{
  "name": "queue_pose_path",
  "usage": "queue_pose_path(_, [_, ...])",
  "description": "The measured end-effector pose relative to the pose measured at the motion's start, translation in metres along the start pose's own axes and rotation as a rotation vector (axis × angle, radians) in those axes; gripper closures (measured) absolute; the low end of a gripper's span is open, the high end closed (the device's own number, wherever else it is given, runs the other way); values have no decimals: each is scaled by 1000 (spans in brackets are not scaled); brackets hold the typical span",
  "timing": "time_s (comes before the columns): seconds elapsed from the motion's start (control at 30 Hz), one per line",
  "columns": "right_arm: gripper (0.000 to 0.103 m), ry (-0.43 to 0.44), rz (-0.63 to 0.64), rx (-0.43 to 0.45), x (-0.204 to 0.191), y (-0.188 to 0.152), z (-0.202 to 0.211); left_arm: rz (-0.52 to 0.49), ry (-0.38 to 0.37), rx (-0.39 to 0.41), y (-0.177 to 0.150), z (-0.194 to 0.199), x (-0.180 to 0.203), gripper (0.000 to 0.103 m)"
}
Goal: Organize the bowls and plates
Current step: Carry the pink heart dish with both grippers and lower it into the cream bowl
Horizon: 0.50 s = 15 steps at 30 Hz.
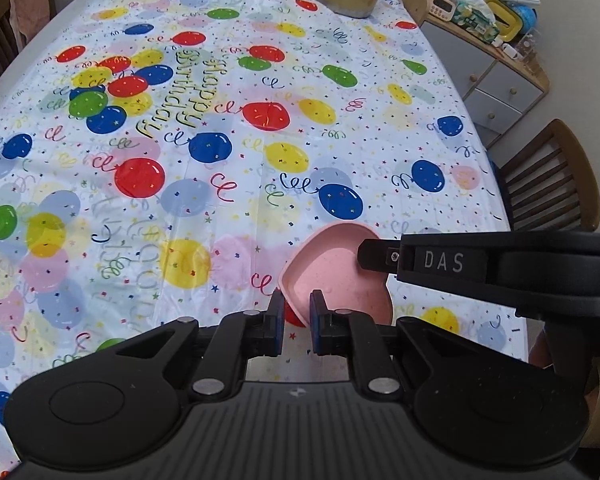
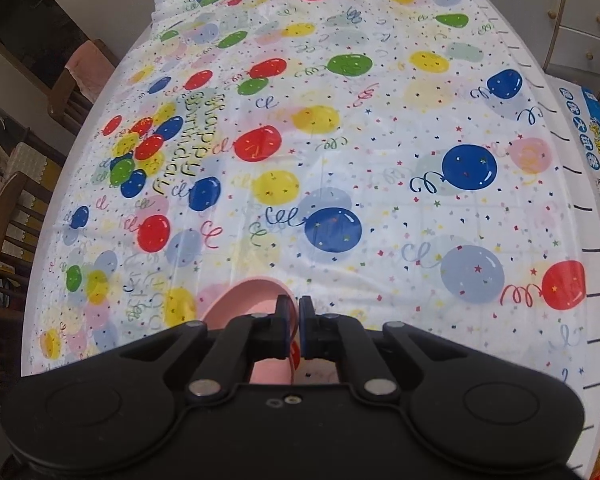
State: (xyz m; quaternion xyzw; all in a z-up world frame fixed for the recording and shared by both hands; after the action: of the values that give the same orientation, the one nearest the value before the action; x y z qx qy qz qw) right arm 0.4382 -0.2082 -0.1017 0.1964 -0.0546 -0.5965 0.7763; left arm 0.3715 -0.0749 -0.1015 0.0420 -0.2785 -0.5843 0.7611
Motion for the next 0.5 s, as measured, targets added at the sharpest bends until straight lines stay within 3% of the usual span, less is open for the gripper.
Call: queue_pose_path(0.5, [101, -20, 7, 69, -45, -48, 73, -70, -39, 11, -43, 85, -15, 91])
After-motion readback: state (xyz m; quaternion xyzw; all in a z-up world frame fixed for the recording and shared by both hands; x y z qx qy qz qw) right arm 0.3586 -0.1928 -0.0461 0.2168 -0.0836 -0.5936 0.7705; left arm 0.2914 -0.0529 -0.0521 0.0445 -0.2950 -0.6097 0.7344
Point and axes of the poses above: each gripper's, at about its wrist camera, not at the fingertips, and z roughly against the way its jaws point, x to its right, y to its top, the point moved 1 cm from there along -z, roughly the way its jaws point, and after that the axes turned 9 degrees about -y, right-handed, at the moved point
